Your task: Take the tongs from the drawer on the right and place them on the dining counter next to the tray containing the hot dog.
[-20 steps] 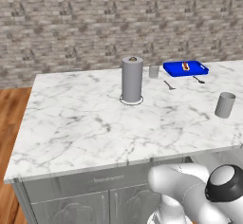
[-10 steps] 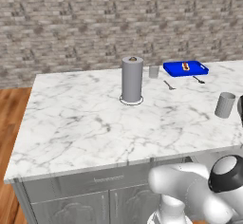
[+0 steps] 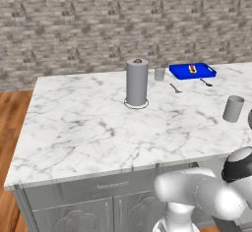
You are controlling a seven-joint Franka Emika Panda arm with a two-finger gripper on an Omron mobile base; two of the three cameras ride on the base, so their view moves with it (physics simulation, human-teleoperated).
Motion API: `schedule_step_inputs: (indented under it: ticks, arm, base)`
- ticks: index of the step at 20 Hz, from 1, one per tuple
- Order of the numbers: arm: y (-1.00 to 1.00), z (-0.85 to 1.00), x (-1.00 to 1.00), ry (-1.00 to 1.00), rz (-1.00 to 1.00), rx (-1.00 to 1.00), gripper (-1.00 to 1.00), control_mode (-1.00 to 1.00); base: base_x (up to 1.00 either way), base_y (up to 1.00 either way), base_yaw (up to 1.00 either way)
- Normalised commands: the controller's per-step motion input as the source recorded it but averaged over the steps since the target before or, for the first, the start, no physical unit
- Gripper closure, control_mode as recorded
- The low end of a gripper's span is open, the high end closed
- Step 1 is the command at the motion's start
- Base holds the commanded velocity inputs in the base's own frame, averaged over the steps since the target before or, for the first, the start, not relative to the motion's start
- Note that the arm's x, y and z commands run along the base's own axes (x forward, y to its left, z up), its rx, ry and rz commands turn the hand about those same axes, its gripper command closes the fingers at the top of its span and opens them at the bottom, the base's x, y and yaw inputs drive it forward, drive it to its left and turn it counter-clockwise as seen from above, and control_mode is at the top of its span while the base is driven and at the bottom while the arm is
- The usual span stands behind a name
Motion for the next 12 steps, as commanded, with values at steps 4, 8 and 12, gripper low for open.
schedule_step_inputs:
  ticks: [4,8,12]
  arm:
    - [-0.6,-0.35,0.02,0.0,0.0,0.02,-1.0,-1.0]
    - [-0.55,-0.22,0.0,0.0,-0.01,0.03,-1.0,-1.0]
    - [-0.16,-0.09,0.02,0.0,0.0,0.01,-1.0,-1.0]
  base:
    - [0.0,0.0,0.0]
    - [0.0,0.0,0.0]
    - [0.0,0.0,0.0]
